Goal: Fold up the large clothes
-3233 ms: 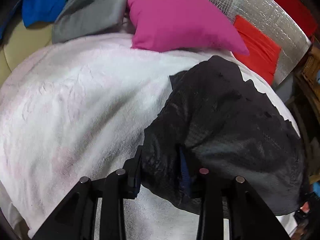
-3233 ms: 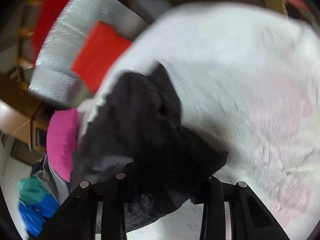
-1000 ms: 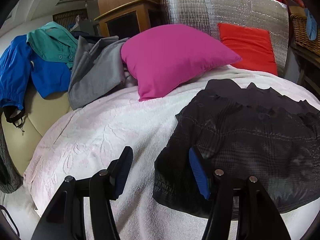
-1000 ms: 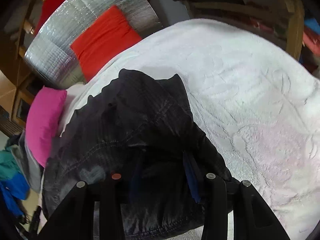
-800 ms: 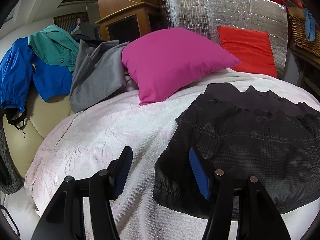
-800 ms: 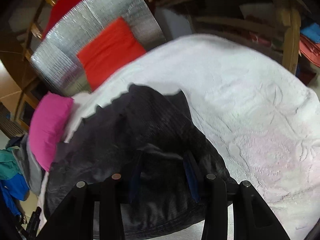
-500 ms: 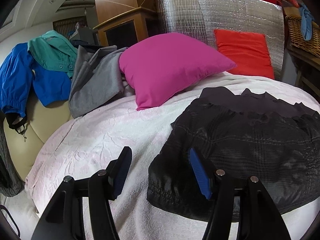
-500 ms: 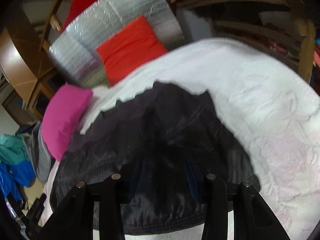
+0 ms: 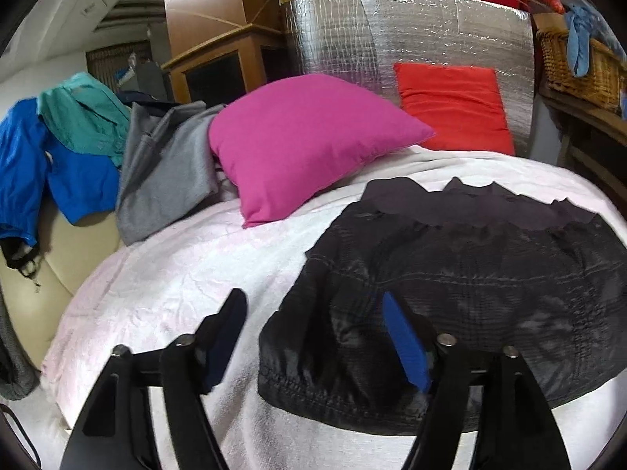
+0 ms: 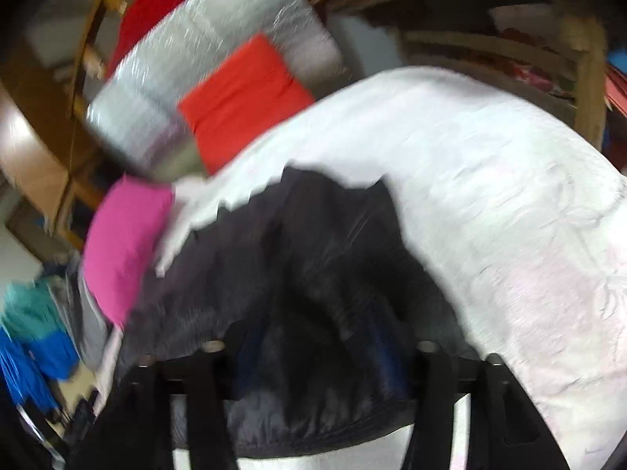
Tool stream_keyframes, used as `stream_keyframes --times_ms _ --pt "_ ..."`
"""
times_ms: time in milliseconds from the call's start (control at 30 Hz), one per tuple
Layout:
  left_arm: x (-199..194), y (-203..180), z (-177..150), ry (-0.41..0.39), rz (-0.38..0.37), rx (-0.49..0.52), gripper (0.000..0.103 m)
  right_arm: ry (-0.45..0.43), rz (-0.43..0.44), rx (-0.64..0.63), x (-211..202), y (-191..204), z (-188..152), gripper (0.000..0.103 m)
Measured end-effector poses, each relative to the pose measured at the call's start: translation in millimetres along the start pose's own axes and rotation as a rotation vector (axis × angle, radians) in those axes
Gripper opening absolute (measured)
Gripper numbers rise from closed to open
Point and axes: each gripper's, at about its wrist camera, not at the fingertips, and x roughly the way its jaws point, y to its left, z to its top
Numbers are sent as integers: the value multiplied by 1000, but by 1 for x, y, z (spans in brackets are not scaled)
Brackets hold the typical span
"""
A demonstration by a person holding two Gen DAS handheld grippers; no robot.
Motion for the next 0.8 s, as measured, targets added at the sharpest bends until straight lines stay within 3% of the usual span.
stream_keyframes --times_ms 133,200,367,567,633,700,800 --pt "20 16 8 71 -80 -88 83 -13 14 128 -5 -37 18 73" --pt "38 23 12 149 -149 -132 84 17 23 191 4 -54 26 74" --pt "80 33 11 291 -228 -244 84 118 74 226 35 -65 34 77" --pt "94 21 9 309 -243 -234 84 239 70 197 80 -52 26 77" --pt "97 19 9 307 -221 -220 84 252 17 151 87 -44 21 67" --pt "101 16 8 319 -190 -212 84 233 -6 103 84 -32 16 49" --pt "100 14 10 308 -165 -212 84 146 -25 22 67 -14 16 43"
